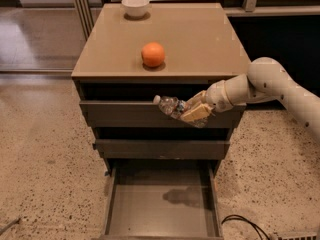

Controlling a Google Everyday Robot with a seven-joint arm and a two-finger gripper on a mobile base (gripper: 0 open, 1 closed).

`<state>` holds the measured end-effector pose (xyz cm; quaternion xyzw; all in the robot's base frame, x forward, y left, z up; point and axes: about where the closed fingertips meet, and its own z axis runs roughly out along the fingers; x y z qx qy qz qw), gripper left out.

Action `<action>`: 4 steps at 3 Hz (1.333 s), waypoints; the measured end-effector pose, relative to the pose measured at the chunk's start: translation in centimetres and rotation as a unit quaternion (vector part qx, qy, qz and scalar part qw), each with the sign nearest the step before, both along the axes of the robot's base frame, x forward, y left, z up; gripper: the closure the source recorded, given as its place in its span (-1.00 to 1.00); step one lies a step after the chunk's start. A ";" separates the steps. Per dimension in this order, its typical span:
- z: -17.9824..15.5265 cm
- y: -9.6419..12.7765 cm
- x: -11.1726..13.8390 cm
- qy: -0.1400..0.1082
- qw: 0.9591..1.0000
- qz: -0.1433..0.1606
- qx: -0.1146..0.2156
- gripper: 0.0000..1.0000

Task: Pick water bottle from bottom drawer and place on counter

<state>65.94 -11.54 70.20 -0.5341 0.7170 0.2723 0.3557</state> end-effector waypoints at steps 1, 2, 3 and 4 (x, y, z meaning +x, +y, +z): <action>0.0 0.0 0.0 0.000 1.000 0.000 0.000 1.00; 0.9 -0.3 -1.5 -0.008 1.000 0.015 -0.009 1.00; 3.9 -2.1 -3.4 -0.021 1.000 0.012 -0.012 1.00; 6.9 -3.7 -3.7 -0.048 0.999 0.004 -0.015 1.00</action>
Offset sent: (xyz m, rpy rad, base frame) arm -0.0343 -0.0145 0.0236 -0.0441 -0.0425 0.0572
